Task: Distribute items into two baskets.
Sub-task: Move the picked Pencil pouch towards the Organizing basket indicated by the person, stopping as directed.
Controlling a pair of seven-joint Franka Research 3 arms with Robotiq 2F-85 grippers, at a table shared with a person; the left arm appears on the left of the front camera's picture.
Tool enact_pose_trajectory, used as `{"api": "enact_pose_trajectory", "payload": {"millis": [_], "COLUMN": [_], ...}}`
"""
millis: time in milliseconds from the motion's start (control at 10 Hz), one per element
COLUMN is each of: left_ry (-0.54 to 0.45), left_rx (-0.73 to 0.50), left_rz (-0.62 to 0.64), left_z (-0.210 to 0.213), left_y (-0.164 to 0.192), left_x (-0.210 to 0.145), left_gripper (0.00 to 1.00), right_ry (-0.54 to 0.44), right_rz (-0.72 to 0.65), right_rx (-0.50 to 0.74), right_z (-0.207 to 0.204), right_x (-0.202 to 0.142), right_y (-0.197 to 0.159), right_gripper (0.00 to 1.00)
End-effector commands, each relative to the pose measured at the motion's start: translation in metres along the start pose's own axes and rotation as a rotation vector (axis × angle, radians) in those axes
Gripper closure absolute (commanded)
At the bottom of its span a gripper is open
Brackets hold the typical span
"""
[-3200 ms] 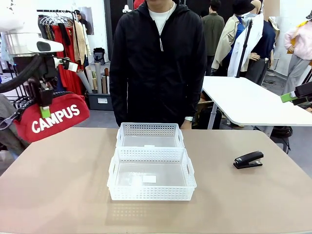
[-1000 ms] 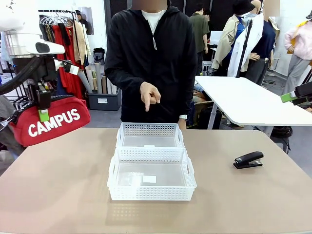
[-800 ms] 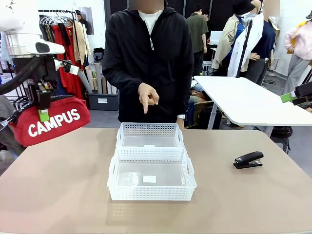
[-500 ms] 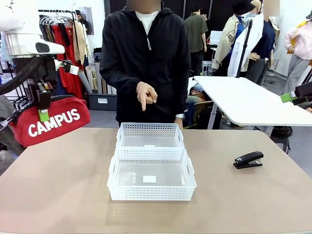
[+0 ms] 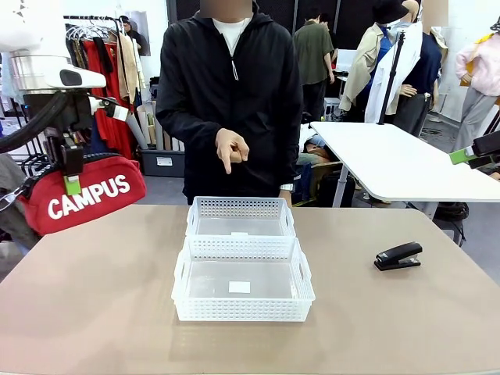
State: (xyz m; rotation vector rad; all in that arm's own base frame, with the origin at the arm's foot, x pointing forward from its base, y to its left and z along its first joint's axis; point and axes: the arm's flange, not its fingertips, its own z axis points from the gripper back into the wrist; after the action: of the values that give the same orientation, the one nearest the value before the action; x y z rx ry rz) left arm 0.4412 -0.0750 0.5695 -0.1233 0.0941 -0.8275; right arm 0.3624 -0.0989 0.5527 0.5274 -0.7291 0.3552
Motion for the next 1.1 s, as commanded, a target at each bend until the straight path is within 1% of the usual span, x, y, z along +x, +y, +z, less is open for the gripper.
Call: {"api": "enact_pose_trajectory", "payload": {"millis": [0,200,500,800,900,1000], "left_ry": [0.001,0.040,0.066,0.086,0.078,0.084], "left_rx": [-0.002,-0.016,-0.042,-0.029,0.000,0.004], "left_rz": [-0.031,-0.080,-0.143,-0.200,-0.194,-0.199], "left_z": [0.010,0.006,0.000,-0.007,-0.013,-0.018], "left_y": [0.020,0.032,0.050,0.048,0.045,0.043], "left_x": [0.019,0.038,0.066,0.094,0.105,0.111], "left_gripper": [1.00,1.00,1.00,1.00,1.00,1.00], "right_ry": [-0.015,-0.015,-0.015,-0.015,-0.015,-0.015], "right_rz": [0.010,0.010,0.010,0.010,0.010,0.010], "right_rx": [0.016,0.016,0.016,0.016,0.016,0.016], "right_z": [0.000,0.000,0.000,0.000,0.000,0.000], "right_x": [0.001,0.001,0.001,0.001,0.001,0.001], "right_y": [-0.001,-0.001,-0.001,-0.001,-0.001,-0.001], "right_gripper": [0.00,0.00,0.00,0.00,0.00,0.00]}}
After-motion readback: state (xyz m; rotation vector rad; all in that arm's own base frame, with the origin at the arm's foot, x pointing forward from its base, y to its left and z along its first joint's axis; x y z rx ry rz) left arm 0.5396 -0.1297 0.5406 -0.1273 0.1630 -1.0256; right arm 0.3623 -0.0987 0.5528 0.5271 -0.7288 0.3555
